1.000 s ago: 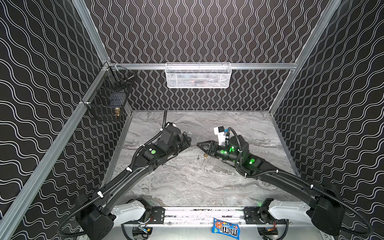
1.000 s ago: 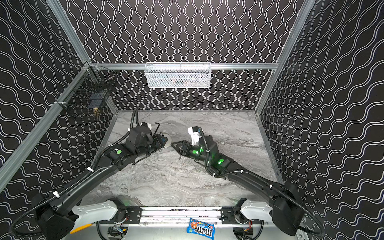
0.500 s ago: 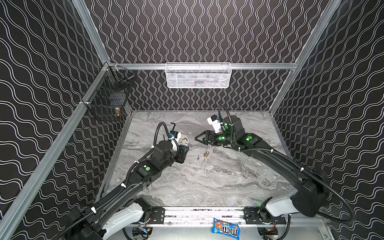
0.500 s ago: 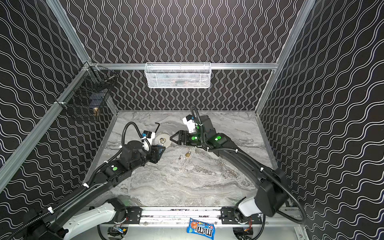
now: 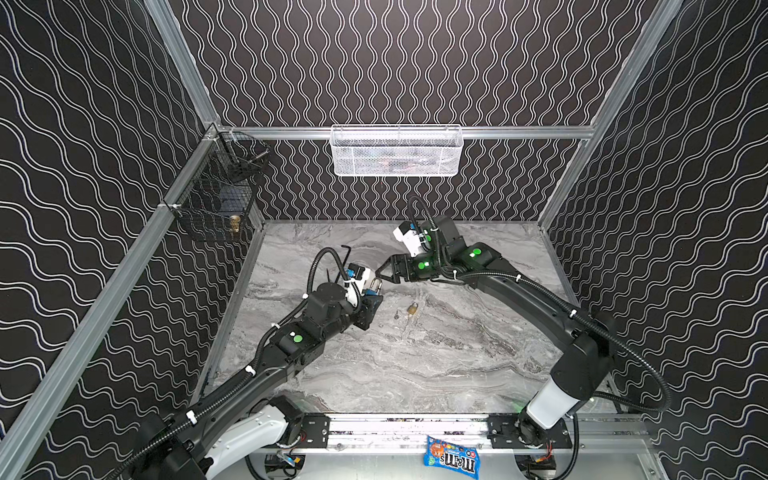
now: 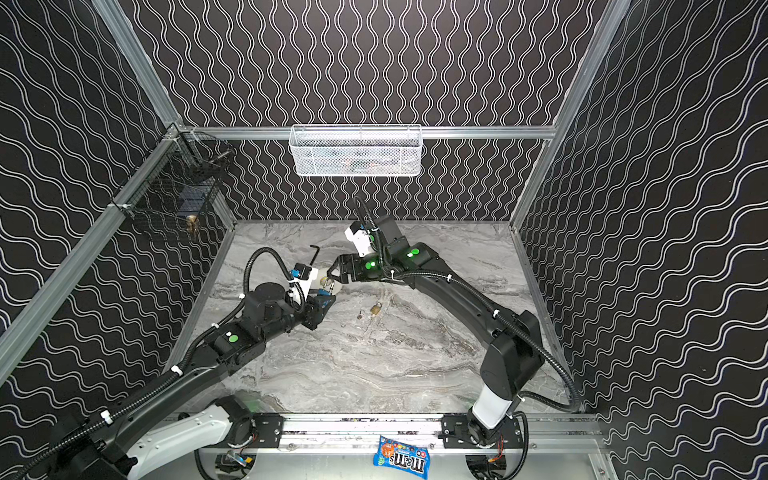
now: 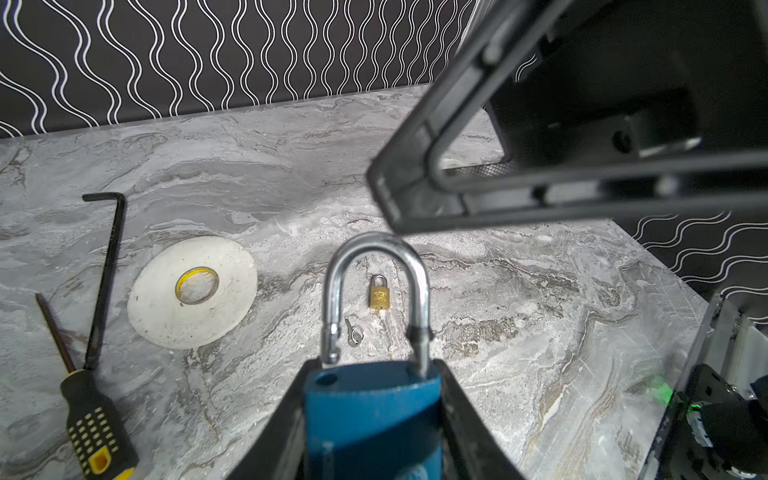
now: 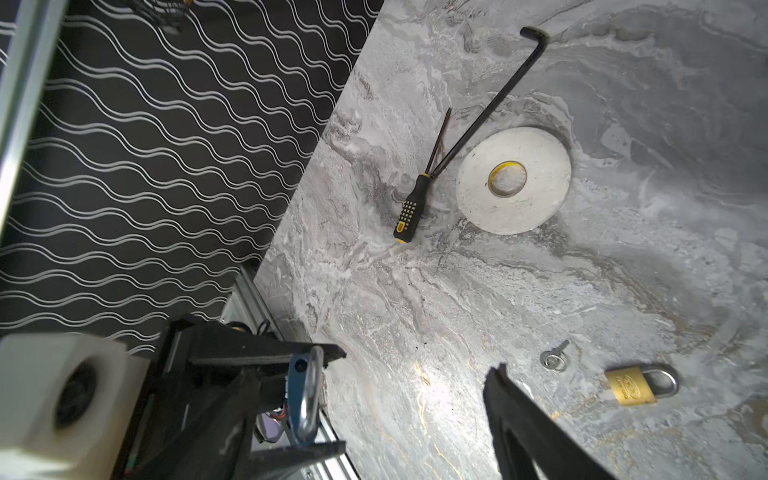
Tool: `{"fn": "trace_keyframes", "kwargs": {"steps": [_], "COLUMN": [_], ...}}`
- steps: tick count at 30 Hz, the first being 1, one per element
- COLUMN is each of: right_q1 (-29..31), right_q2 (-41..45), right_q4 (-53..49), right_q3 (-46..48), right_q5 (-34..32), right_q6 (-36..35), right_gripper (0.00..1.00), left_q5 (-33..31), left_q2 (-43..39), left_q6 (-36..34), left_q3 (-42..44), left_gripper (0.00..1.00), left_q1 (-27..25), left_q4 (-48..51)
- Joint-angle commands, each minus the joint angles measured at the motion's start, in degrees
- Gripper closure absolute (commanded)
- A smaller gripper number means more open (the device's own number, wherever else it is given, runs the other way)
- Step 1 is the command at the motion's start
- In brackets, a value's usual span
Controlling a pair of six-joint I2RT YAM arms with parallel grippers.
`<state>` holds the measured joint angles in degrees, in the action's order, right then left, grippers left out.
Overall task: Unlock with the key
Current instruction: 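Open the right gripper off the key and draw it back while left holds padlock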
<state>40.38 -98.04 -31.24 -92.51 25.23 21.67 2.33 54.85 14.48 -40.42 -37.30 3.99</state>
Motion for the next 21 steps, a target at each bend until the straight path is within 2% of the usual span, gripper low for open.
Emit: {"fn": "trace_keyframes", "kwargs": {"steps": [1, 9, 21], "right_q1": [0.5, 1.5, 1.7], "right_q2": [-1.6, -4.6, -7.6], "right_q4": [-4.6, -9.3, -15.2], "right_q3": [-2.0, -7.0, -12.0], "right_q5": [-2.9, -8.3, -11.2], "right_q6": [-2.6, -4.3, -8.3], "right_gripper": [0.14, 0.13, 0.12], "left_q5": [-0.4, 0.4, 0.6], "left_q2": [-0.6, -0.9, -1.1], "left_q6": [-2.4, -3.1, -5.1], "left_q3": [0.2, 0.6, 0.2], "left_gripper": [1.00, 1.00, 1.00], "left_q1": [0.0, 0.0, 0.0], "left_q4": [-2.4, -2.1, -1.4]}}
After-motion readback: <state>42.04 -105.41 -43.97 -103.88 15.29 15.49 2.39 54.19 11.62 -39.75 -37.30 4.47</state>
